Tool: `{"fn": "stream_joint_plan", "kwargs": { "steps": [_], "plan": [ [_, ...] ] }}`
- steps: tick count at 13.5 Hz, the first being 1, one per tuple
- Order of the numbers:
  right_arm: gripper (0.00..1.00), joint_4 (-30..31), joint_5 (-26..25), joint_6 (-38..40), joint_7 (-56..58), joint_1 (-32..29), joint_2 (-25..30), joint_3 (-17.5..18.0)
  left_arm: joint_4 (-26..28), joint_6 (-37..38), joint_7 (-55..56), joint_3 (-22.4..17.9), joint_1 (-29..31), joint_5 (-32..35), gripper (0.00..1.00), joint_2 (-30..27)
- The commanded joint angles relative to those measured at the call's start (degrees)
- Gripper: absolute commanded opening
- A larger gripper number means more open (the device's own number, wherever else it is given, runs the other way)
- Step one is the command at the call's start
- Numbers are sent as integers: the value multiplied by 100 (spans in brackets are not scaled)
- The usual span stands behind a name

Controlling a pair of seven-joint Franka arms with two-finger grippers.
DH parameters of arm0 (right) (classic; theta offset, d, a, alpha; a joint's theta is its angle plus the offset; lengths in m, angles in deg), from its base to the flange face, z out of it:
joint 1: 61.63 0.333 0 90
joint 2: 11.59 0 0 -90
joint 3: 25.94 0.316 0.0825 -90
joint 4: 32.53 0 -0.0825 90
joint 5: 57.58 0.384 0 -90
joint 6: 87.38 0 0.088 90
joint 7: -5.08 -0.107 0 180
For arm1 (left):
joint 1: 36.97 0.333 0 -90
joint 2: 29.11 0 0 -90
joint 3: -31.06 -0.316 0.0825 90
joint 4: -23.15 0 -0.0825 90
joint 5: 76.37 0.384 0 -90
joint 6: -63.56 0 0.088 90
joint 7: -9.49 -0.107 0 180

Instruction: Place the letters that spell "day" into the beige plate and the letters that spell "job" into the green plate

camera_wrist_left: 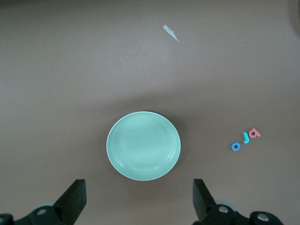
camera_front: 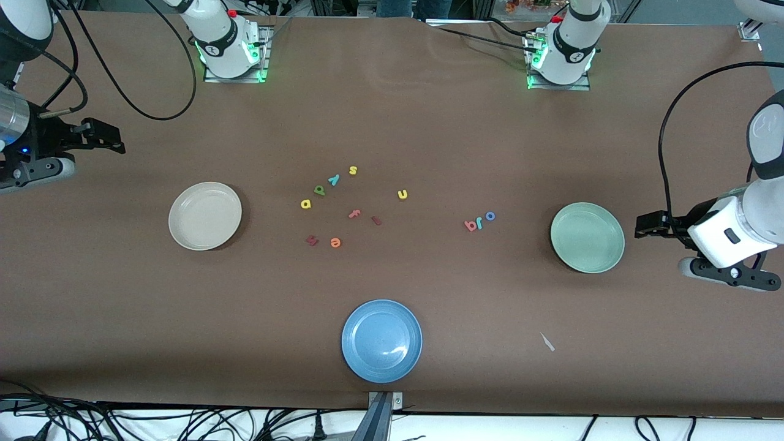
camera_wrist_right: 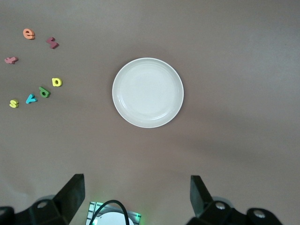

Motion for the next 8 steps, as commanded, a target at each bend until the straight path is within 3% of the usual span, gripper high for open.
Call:
{"fn": "stream_joint_plan", "kwargs": {
  "steps": [1, 8],
  "plan": [
    [99, -46, 84, 85, -47, 27, -10, -44, 124, -28, -131, 0, -12, 157, 100, -141],
    [99, -55, 84, 85, -38, 27, -19, -44, 124, -28, -131, 0, -12, 157, 100, -141]
  ]
}}
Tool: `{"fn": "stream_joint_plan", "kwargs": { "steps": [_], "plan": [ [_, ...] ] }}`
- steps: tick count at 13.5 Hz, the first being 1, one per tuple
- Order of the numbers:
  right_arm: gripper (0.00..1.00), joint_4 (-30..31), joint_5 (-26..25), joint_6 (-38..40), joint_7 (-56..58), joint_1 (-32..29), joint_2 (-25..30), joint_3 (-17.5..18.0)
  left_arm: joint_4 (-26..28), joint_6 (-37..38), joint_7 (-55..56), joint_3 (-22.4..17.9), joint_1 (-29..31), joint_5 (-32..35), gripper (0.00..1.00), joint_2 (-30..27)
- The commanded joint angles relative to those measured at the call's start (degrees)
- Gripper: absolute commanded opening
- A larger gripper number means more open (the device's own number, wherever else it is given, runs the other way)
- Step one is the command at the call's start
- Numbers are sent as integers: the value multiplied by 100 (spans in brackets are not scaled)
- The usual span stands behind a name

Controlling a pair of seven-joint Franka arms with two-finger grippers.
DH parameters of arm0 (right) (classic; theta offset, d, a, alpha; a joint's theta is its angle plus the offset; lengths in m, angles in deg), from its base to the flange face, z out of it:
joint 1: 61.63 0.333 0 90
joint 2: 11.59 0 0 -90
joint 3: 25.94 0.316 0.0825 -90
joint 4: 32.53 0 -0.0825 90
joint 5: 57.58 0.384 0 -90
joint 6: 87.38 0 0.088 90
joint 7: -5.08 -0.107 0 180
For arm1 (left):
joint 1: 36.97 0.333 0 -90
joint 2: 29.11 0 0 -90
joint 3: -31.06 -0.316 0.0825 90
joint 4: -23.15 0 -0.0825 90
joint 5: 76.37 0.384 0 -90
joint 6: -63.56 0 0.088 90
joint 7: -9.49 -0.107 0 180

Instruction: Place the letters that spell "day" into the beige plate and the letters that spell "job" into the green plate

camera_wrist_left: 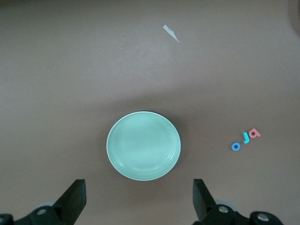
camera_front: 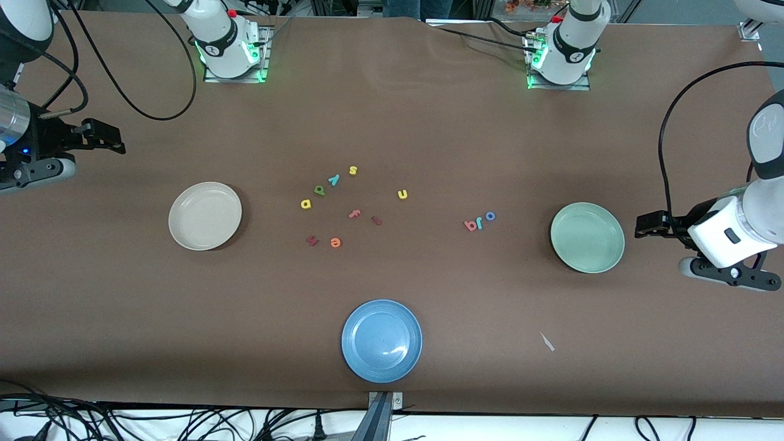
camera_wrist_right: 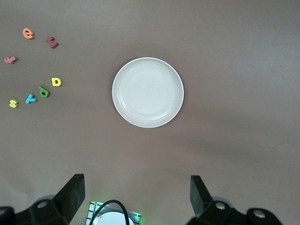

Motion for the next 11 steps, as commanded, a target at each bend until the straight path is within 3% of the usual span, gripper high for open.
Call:
{"fn": "stream_joint_plan", "kwargs": {
  "steps": [1, 11],
  "plan": [
    [99, -55, 101, 75, -30, 18, -8, -51, 124, -28, -131, 0, -12, 148, 100, -140],
    [99, -29, 102, 119, -12, 27, 1, -33, 124, -28, -87, 0, -30, 140, 100, -140]
  ]
}}
